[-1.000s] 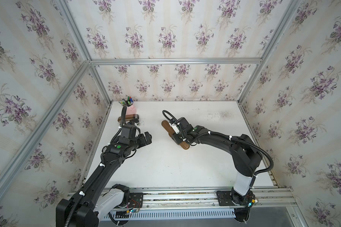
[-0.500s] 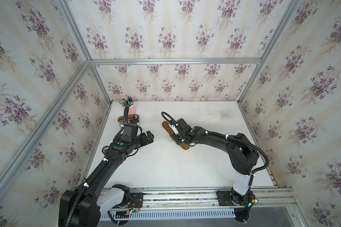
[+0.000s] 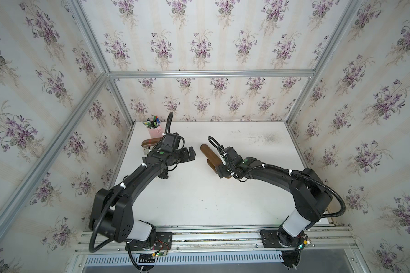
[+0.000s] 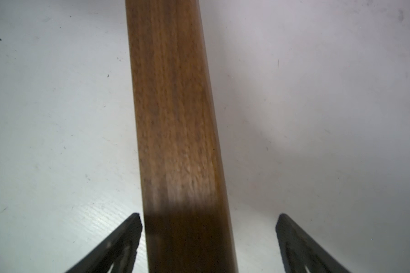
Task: Place watch on stand
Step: Move the stand to the center of the board.
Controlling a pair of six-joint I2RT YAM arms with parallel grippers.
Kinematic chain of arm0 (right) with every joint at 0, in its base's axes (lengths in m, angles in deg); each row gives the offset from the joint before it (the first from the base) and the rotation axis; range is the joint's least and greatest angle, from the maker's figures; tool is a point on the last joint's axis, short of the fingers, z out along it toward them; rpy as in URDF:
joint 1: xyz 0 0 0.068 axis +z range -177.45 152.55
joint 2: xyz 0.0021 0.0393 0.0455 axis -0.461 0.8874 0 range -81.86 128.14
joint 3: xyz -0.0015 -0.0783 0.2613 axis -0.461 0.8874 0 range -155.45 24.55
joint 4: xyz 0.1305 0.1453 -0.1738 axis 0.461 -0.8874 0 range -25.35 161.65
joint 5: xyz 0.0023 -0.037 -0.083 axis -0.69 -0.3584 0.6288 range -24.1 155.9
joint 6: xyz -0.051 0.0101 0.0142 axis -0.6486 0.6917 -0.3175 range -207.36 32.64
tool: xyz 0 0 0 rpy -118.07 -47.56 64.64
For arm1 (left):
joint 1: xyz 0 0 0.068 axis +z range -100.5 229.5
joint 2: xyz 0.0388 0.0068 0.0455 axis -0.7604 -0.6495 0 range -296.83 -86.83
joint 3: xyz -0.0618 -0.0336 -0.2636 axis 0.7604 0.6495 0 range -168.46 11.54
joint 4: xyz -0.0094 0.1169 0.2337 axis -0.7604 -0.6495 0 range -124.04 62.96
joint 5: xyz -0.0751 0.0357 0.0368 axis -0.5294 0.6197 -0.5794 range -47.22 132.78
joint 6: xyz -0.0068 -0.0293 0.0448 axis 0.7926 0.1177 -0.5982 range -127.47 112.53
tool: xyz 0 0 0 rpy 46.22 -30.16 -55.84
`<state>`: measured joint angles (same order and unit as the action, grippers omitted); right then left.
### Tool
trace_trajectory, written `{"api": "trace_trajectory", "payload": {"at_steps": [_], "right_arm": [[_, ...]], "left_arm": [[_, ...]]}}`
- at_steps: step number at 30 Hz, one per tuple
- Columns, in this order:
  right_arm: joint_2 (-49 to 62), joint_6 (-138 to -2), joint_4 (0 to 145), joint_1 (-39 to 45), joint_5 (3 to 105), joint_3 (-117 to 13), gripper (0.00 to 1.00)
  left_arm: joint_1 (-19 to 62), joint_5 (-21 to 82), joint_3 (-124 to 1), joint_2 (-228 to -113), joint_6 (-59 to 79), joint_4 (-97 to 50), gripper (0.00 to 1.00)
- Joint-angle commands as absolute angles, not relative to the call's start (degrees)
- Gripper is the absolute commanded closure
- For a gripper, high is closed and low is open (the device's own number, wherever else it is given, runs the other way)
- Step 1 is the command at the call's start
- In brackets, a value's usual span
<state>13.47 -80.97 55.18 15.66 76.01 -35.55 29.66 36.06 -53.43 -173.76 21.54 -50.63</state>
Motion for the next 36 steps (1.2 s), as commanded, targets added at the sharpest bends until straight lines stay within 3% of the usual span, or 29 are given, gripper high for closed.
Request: {"api": "trace_trajectory", "payload": {"at_steps": [1, 10, 36], "right_arm": [[11.7, -78.2, 55.4, 16.0, 74.9, -33.3, 0.09], [10.0, -73.4, 55.4, 14.8, 82.1, -30.8, 0.07], [13.7, -70.3, 58.3, 1.8, 81.3, -33.6, 0.06]], "left_arm": [[29.1, 33.1, -58.8, -180.4, 21.1, -47.3, 0.00], [26.1, 31.2, -71.6, -194.1, 20.7, -49.7, 0.00], [21.4, 34.4, -65.8, -191.6, 23.8, -48.4, 0.00]]}}
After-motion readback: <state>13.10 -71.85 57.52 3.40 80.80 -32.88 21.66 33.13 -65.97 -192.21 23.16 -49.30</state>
